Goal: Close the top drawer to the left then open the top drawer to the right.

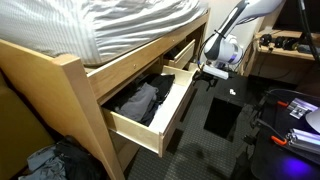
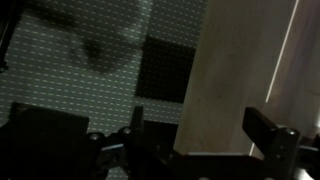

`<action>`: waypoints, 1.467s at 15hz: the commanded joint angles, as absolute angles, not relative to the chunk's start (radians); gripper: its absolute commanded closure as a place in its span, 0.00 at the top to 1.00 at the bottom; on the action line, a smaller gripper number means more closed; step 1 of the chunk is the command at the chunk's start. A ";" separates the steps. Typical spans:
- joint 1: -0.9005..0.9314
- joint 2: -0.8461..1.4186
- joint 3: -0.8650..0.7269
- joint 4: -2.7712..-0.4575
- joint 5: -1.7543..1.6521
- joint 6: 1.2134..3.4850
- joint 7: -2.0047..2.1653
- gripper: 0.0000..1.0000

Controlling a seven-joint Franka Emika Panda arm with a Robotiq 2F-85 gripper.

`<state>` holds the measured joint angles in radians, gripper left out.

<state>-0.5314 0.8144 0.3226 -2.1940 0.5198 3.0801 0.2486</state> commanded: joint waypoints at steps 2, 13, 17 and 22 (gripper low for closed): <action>-0.535 0.932 0.421 -2.085 0.504 3.166 0.168 1.00; -0.444 1.011 0.479 -2.032 0.350 3.287 0.262 1.00; -0.455 1.011 0.478 -2.032 0.344 3.287 0.261 1.00; -0.580 1.038 0.506 -1.991 0.302 3.312 0.239 1.00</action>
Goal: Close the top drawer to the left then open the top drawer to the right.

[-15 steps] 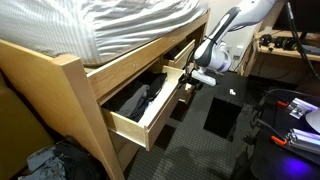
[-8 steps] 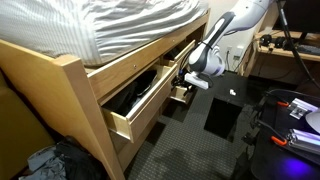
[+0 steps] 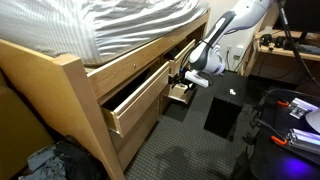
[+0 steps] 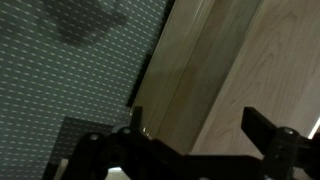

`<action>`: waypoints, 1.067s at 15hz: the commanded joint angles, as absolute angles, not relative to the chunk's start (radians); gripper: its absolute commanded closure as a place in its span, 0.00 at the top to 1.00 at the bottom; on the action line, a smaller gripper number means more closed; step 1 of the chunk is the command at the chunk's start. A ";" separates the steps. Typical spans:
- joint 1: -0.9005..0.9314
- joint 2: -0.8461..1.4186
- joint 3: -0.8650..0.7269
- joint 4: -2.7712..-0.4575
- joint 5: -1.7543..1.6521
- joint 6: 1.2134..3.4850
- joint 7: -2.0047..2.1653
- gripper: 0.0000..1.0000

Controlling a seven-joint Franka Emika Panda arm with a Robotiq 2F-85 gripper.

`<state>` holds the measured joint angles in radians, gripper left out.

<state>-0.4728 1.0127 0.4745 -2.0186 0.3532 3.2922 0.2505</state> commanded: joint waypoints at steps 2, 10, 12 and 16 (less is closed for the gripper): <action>-0.404 1.018 0.524 -1.960 0.379 3.409 0.362 1.00; -0.354 1.011 0.563 -1.936 0.339 3.451 0.461 1.00; -0.285 1.008 0.494 -1.882 0.391 3.437 0.484 1.00; -0.076 1.081 0.250 -1.607 0.599 3.336 0.631 1.00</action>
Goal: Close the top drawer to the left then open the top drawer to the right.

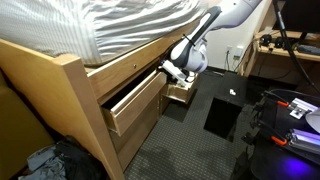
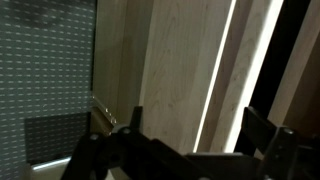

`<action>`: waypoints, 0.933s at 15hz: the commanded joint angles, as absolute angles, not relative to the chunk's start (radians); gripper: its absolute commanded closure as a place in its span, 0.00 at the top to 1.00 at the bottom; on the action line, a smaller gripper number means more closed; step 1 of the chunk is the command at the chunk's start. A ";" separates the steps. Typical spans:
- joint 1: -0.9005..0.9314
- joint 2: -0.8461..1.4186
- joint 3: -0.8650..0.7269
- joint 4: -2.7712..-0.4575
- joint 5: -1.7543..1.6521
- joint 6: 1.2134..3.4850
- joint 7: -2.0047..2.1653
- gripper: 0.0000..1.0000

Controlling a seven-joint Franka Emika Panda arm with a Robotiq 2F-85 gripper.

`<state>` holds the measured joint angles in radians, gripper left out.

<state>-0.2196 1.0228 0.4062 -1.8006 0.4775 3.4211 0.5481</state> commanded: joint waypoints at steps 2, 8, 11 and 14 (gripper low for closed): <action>0.043 1.122 0.102 -1.483 0.688 3.232 0.746 1.00; 0.039 1.115 0.113 -1.504 0.673 3.251 0.734 1.00; 0.144 1.105 -0.068 -1.555 0.681 3.219 0.792 1.00; 0.225 1.128 -0.238 -1.575 0.674 3.179 0.833 1.00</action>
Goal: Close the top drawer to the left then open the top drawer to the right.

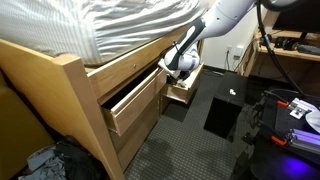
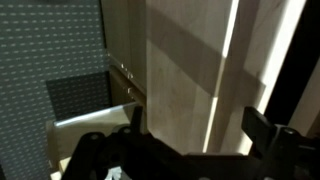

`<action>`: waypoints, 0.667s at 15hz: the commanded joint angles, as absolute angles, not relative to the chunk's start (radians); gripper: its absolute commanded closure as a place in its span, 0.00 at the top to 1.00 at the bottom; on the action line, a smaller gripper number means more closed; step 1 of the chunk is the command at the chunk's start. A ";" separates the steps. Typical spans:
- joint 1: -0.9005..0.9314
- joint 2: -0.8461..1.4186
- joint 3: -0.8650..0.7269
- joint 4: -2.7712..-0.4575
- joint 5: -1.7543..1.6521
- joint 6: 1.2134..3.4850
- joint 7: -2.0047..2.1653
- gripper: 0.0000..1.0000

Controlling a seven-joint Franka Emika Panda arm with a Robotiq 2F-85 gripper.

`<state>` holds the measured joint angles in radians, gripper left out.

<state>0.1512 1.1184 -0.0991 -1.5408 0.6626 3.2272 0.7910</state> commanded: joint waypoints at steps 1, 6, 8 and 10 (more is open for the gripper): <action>0.240 1.131 -0.273 -1.581 0.665 3.148 0.843 1.00; 0.198 1.135 -0.213 -1.560 0.641 3.191 0.832 1.00; 0.199 1.135 -0.210 -1.559 0.642 3.191 0.832 1.00; 0.236 1.179 -0.218 -1.473 0.651 3.115 0.855 1.00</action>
<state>0.2092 1.1373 -0.2164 -1.5554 0.6568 3.1871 0.8245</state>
